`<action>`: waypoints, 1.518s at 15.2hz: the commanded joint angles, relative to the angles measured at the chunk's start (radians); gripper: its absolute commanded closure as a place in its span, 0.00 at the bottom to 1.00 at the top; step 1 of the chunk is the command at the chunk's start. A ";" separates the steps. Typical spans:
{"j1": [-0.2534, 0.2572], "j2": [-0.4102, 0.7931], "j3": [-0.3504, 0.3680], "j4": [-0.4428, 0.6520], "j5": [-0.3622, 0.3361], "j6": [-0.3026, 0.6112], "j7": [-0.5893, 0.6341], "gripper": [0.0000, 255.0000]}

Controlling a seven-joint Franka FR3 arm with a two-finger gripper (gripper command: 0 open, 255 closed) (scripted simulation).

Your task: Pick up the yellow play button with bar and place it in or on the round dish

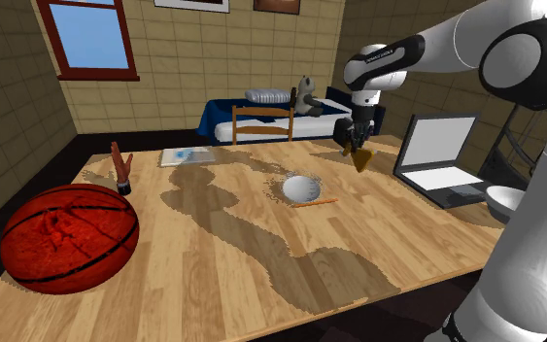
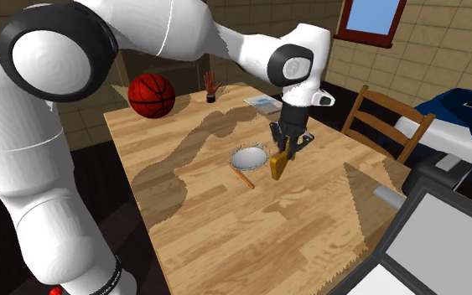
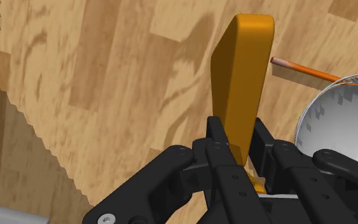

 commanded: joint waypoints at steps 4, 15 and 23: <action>0.059 0.025 0.046 0.045 0.010 -0.020 0.104 1.00; 0.176 0.163 0.134 0.263 0.037 -0.098 0.310 1.00; 0.177 0.180 0.136 0.179 0.042 0.002 0.306 1.00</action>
